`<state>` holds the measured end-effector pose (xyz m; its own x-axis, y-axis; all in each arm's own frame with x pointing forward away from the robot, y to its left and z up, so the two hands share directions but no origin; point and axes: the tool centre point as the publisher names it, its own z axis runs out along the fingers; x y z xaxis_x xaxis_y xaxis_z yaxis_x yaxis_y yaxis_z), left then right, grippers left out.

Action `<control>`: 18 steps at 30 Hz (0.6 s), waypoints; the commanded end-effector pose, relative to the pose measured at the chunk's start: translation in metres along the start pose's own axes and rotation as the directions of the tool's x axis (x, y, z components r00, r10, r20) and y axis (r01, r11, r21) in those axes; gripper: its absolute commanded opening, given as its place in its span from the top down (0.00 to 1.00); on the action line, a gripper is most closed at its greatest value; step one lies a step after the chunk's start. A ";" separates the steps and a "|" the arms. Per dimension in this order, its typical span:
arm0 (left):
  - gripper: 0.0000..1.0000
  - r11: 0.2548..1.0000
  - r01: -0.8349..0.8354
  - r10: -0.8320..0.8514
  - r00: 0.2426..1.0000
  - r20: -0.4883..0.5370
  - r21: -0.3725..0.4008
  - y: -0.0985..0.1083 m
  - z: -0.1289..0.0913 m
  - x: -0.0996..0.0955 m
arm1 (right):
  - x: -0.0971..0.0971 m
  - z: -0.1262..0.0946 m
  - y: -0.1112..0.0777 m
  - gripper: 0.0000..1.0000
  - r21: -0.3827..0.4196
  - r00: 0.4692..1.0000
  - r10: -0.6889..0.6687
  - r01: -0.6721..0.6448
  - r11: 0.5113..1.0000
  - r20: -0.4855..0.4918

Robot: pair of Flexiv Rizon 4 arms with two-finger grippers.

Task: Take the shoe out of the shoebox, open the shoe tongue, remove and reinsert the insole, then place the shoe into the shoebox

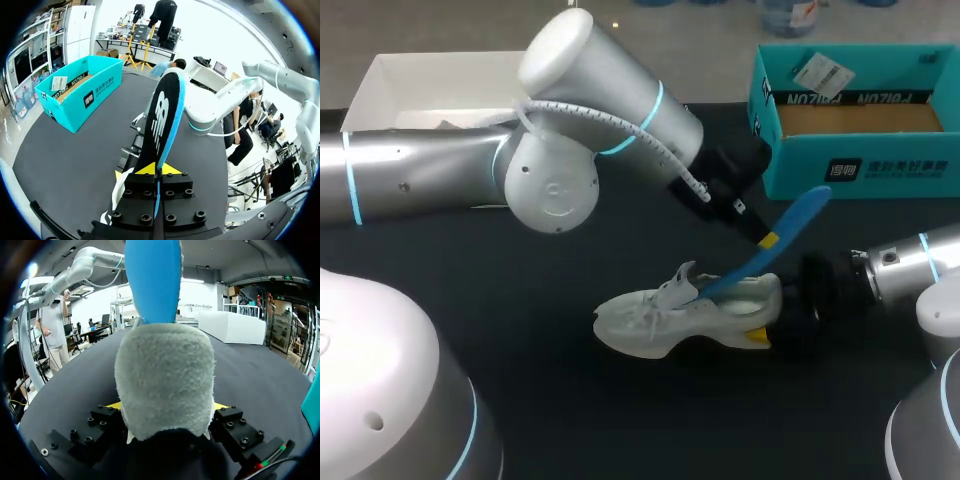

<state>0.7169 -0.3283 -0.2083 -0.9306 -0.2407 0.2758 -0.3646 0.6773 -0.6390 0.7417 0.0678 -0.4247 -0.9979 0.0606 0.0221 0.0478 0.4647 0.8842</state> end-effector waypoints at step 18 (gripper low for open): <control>1.00 0.997 -0.065 0.065 0.998 0.009 0.041 -0.036 -0.039 0.032 | 0.000 0.002 -0.004 1.00 0.003 1.000 0.000 0.000 1.000 0.001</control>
<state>0.7015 -0.3339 -0.1470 -0.9525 -0.2037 0.2265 -0.3043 0.6642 -0.6828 0.7417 0.0679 -0.4247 -0.9979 0.0606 0.0221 0.0478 0.4647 0.8842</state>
